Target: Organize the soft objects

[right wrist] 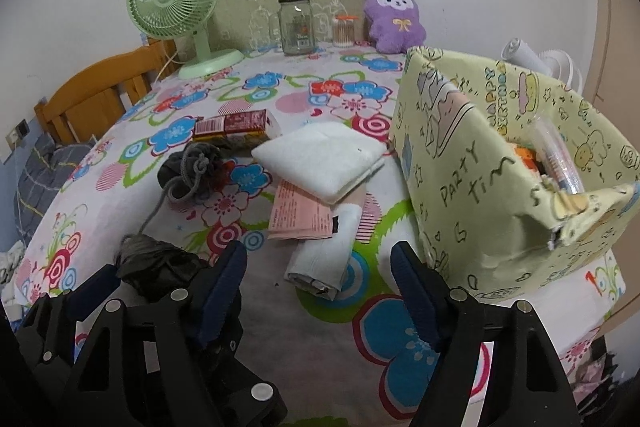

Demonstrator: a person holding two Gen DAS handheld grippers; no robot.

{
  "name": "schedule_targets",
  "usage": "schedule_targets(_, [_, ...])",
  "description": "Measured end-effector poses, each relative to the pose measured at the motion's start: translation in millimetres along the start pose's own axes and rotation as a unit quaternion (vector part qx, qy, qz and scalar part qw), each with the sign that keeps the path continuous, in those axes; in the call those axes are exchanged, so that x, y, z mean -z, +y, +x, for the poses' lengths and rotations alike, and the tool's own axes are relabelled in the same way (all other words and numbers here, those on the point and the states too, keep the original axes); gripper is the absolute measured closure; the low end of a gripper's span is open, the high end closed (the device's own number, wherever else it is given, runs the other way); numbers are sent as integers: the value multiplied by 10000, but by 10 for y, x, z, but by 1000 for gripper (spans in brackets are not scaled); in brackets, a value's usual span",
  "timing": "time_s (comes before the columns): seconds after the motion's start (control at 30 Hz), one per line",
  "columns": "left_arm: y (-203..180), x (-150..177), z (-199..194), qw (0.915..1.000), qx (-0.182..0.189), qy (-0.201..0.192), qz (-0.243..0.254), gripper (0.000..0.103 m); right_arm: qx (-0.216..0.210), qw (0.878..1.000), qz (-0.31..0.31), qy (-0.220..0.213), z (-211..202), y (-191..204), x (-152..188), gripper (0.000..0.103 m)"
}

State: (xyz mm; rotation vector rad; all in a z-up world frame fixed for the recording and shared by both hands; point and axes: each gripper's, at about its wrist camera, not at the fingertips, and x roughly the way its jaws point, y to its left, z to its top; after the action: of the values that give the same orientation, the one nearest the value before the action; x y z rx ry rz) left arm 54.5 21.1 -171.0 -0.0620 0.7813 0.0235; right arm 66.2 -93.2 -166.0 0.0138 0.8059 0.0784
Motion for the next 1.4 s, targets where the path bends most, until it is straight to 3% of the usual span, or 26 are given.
schedule_targets(0.33, [-18, -4, 118, 9998, -102, 10, 166, 9, -26, 9994, 210, 272, 215, -45, 0, 39])
schedule_targets(0.53, [-31, -18, 113, 9997, 35, 21, 237, 18, -45, 9993, 218, 295, 248, -44, -14, 55])
schedule_targets(0.63, [-56, -19, 104, 9994, 128, -2, 333, 25, -27, 9993, 142, 333, 259, -35, -22, 64])
schedule_targets(0.83, [-70, -17, 72, 9990, 248, -6, 366, 44, -96, 9992, 146, 354, 238, -41, -23, 68])
schedule_targets(0.9, [-66, -17, 59, 9991, 262, -7, 347, 60, -116, 9992, 136, 355, 222, -35, -24, 68])
schedule_targets(0.93, [-62, -16, 53, 9991, 247, -15, 332, 63, -129, 9992, 129, 351, 215, -30, -25, 69])
schedule_targets(1.4, [23, -39, -116, 9996, 217, -137, 148, 64, -243, 9996, 16, 175, 21, 44, -51, 72])
